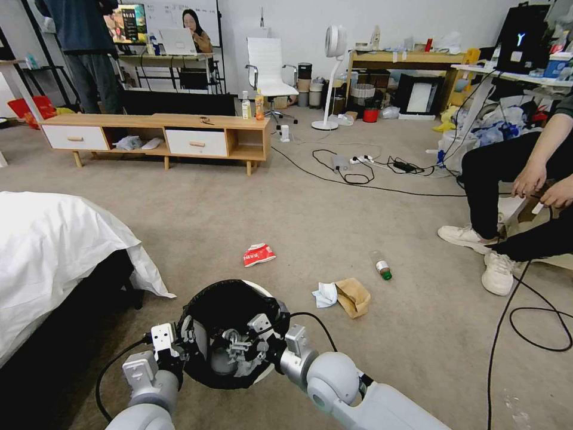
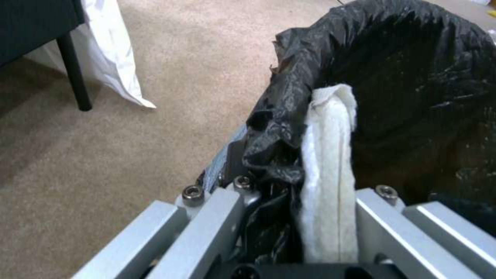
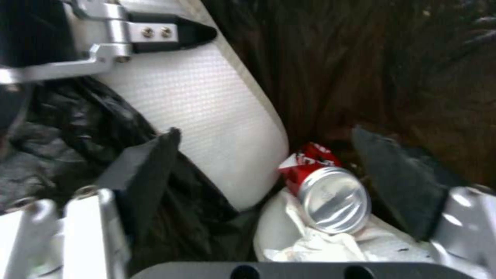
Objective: Pick up the trash bin and place the garbage on the floor into it.
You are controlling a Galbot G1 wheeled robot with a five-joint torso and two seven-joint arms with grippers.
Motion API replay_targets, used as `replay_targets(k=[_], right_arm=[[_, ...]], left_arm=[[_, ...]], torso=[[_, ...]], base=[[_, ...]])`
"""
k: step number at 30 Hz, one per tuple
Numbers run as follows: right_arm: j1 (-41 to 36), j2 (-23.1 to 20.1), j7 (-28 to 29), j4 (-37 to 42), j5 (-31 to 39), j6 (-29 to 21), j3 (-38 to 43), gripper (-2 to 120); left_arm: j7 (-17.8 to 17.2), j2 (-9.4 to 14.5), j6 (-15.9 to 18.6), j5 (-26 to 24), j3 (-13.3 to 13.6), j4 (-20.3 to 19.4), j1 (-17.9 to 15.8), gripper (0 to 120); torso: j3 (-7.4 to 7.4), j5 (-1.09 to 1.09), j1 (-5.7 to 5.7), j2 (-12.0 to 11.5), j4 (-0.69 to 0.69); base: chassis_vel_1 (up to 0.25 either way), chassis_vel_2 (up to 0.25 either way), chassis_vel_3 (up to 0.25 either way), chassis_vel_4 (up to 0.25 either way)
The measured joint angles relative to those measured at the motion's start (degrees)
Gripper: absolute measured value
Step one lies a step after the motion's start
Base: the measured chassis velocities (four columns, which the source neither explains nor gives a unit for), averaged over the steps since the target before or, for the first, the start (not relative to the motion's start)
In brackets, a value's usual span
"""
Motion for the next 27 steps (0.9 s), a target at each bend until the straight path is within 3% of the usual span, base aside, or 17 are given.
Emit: replay_targets(k=[2, 13, 20, 27], right_arm=[[0.0, 0.3, 0.0, 0.2, -0.9, 1.3, 0.8, 99], [2.4, -1.9, 0.1, 5.3, -3.3, 6.8, 8.5, 100], [2.4, -2.8, 2.5, 9.4, -4.0, 10.6, 20.6, 100], [-2.4, -8.7, 4.7, 12.6, -3.5, 12.8, 32.1, 100]], left_arm=[[0.1, 0.0, -0.1, 0.0, -0.3, 0.2, 0.0, 6], [0.2, -0.4, -0.2, -0.1, -1.3, -1.8, 0.4, 6], [0.2, -0.4, -0.2, -0.9, -3.3, -2.7, 0.4, 6], [0.2, -0.6, 0.0, -1.9, -5.0, -2.5, 0.4, 6]], torso=[[0.00, 0.00, 0.00, 0.0, 0.00], [0.00, 0.01, 0.00, 0.0, 0.00], [0.00, 0.02, 0.00, 0.0, 0.02], [0.00, 0.02, 0.00, 0.0, -0.01]], base=[[0.000, 0.000, 0.000, 0.000], [0.000, 0.000, 0.000, 0.000], [0.000, 0.000, 0.000, 0.000], [0.000, 0.000, 0.000, 0.000]])
